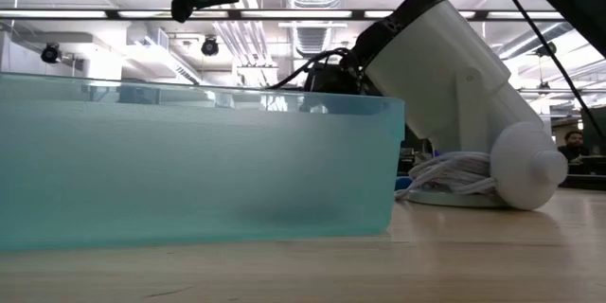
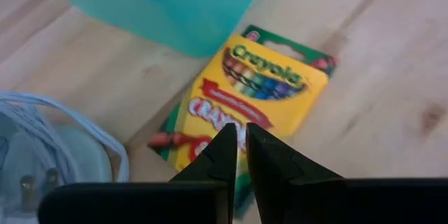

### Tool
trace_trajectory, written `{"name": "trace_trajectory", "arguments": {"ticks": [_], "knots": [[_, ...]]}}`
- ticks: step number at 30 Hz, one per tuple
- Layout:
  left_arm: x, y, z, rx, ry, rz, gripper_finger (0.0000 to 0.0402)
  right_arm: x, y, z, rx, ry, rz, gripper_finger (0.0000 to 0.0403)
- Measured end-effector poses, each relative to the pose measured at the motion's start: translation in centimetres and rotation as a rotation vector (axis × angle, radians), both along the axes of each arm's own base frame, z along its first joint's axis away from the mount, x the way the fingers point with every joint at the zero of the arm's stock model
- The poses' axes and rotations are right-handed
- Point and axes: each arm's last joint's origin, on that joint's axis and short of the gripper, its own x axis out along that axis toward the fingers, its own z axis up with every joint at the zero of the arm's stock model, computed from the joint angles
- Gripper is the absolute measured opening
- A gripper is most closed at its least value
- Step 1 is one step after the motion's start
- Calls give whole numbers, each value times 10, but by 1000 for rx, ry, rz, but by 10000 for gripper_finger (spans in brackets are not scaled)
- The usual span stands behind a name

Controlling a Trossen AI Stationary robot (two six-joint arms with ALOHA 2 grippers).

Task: Pick & Place School Supplies
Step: Put the yellow crayon box into the gray bin

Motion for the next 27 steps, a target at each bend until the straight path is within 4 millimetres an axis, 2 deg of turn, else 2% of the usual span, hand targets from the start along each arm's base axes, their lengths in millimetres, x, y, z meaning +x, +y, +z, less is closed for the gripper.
{"name": "trace_trajectory", "arguments": {"ticks": [10,17,27], "knots": [[2,1,-3,-10,21,1,163,2,12,-2,-21,70,-22,31],[11,5,-10,-32,54,1,163,2,11,-4,-115,169,-124,31],[16,8,-15,-49,73,1,163,4,8,-3,-154,209,-208,31]]}}
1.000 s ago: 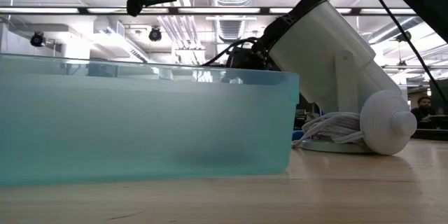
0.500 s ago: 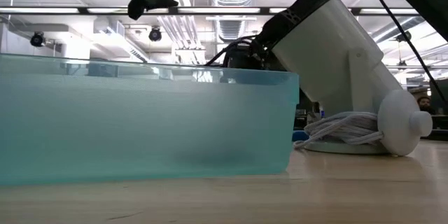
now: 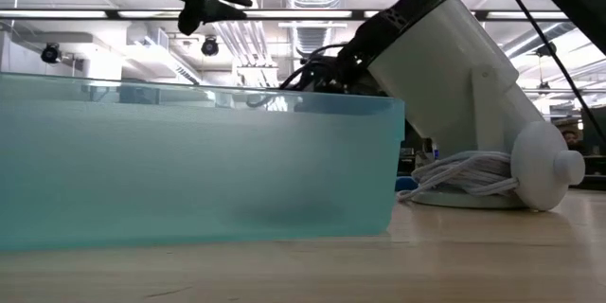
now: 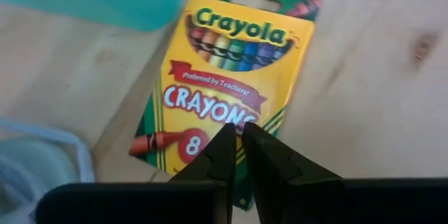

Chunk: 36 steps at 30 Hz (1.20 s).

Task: Pick & Place School Supplies
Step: Put the yellow crayon box into the gray bin

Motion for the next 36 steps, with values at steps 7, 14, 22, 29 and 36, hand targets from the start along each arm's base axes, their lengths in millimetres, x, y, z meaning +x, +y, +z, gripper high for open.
{"name": "trace_trajectory", "arguments": {"ticks": [7,14,22,29,36], "knots": [[0,0,0,-12,-6,1,163,0,-24,5,-41,33,-186,31],[0,0,0,-12,-6,1,163,-3,-48,10,14,43,-339,31],[0,0,0,-12,-6,1,163,-1,-46,10,35,66,-384,31],[0,0,0,-12,-6,1,163,-5,-53,18,171,201,-584,31],[0,0,0,-12,-6,1,163,-16,-73,26,241,298,-722,31]]}}
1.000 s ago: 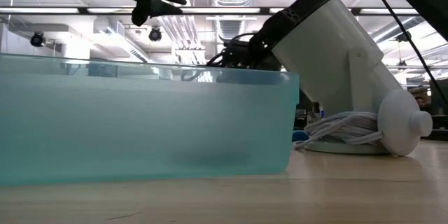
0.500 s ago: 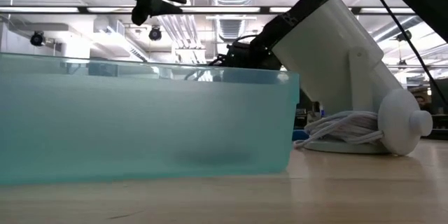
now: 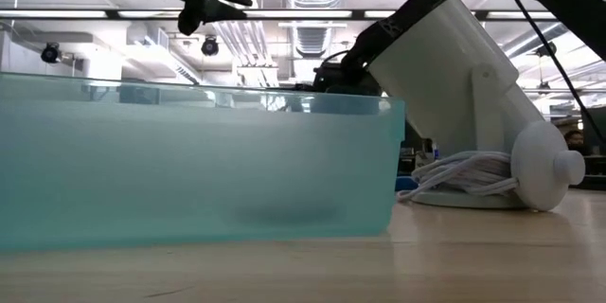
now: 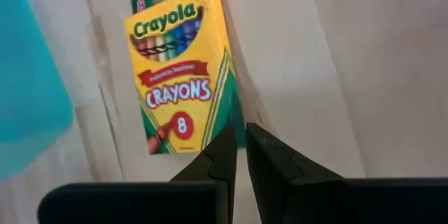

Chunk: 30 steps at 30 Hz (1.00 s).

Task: Pick & Place School Supplies
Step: Put the yellow crayon box into the gray bin

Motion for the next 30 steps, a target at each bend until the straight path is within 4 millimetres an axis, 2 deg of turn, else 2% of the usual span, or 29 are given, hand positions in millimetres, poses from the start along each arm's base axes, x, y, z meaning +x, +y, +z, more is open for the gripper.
{"name": "trace_trajectory", "arguments": {"ticks": [5,9,15,21,30], "knots": [[0,0,0,0,0,0,163,2,0,8,102,-159,139,31],[0,0,0,0,0,1,163,8,9,11,97,-205,209,31],[0,0,0,0,0,1,163,15,22,13,181,-167,147,31],[0,0,0,0,0,1,163,19,31,11,137,-121,141,31],[0,0,0,-1,-1,0,163,19,30,8,57,-43,72,31]]}}
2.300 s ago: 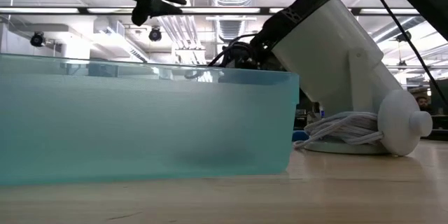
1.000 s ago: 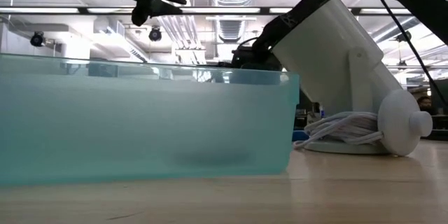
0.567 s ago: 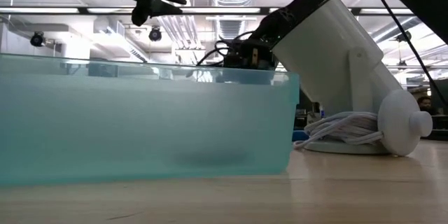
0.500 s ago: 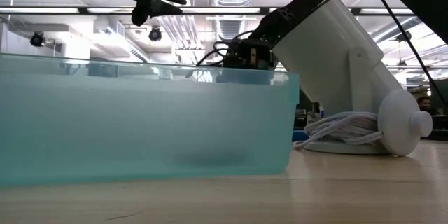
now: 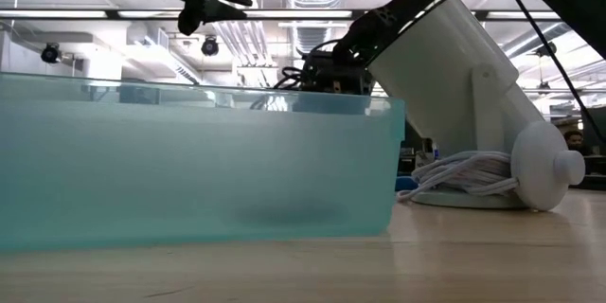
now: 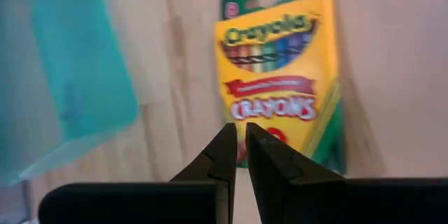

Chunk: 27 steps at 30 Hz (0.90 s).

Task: Pick & Place School Supplies
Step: Put the yellow crayon box into the gray bin

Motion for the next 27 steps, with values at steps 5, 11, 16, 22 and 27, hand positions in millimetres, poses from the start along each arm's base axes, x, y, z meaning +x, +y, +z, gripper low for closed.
{"name": "trace_trajectory", "arguments": {"ticks": [5,11,16,22,27], "knots": [[0,0,0,0,0,0,163,-1,0,-1,-15,1,13,31],[0,0,0,-2,-1,0,163,-1,4,-3,-61,43,8,31],[0,0,0,-2,-1,0,163,-1,13,-6,-69,54,53,31],[0,0,0,-2,-1,0,163,4,24,-7,-107,35,105,31],[0,0,0,-2,-1,0,163,6,26,-10,-136,15,106,31]]}}
